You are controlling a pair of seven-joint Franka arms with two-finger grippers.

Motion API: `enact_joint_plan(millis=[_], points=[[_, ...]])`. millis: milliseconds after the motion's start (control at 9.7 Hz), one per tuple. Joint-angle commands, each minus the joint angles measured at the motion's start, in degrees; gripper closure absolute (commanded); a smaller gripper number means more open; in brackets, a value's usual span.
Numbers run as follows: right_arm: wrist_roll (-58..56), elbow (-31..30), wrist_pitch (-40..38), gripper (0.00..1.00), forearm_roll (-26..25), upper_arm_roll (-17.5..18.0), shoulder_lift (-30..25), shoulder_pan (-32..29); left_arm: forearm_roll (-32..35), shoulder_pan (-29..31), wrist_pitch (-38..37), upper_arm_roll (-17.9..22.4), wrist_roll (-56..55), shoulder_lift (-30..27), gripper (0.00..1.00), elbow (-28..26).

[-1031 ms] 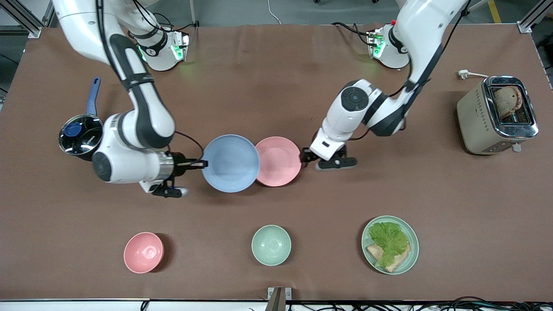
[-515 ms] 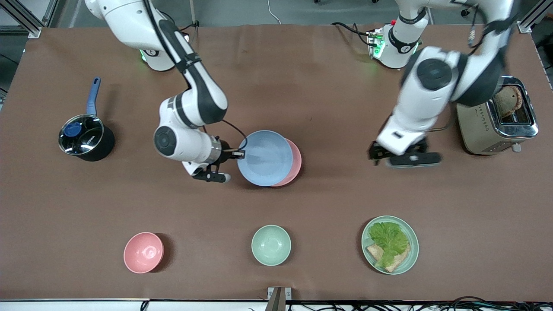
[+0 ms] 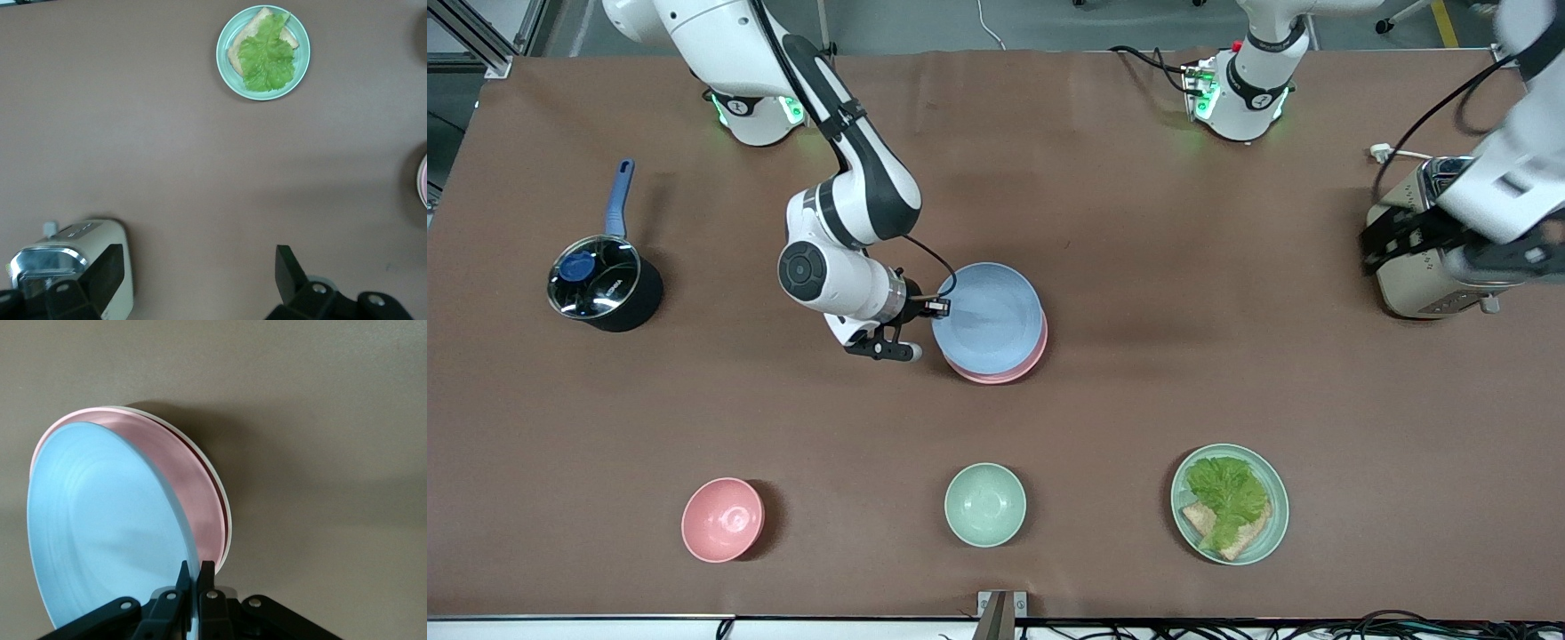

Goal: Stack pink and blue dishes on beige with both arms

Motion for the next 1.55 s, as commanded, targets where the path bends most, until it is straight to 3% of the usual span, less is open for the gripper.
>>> enact_joint_plan(millis=[0,103,309,412,722,825,1031,1134,1443], points=[[0.64,-2.27,2.19,0.55,1.04,-0.43,-1.09,1.56,-1.28,1.66,-7.49,-0.09,1.51,-2.67,0.00,2.90],[2.56,-2.28,1.75,0.01,1.04,-0.43,-1.18,1.66,-1.19,1.84,-7.95,-0.08,1.60,-3.83,0.00,2.20],[8.62,-1.84,1.40,0.00,-3.06,-2.43,-3.97,1.57,-1.11,1.93,-8.21,0.09,1.34,-2.62,0.00,4.46],[8.99,-0.97,0.18,0.00,-9.10,-5.15,-6.34,1.66,-1.19,1.93,-8.30,0.09,1.42,-1.48,0.00,5.61],[9.08,7.97,-17.69,0.00,-24.48,-13.76,-12.58,1.22,-1.98,1.93,-8.65,0.35,1.51,-0.59,0.00,6.59],[8.64,10.70,-23.42,0.00,-28.37,-17.53,-14.17,1.30,-3.11,1.24,-10.22,2.71,1.08,-1.20,0.00,5.80],[8.20,12.74,-24.27,0.00,-29.90,-21.42,-16.72,-0.44,-3.92,1.23,-10.68,3.17,0.63,-1.29,0.00,5.45],[5.85,13.36,-24.27,0.00,-30.25,-20.48,-17.95,-5.33,-4.00,1.14,-10.68,3.17,0.46,-1.38,0.00,5.44],[-9.15,14.68,-27.32,0.00,-30.25,-9.51,-22.95,-26.49,-3.83,1.40,-10.41,3.08,0.28,-0.77,0.00,5.88]])
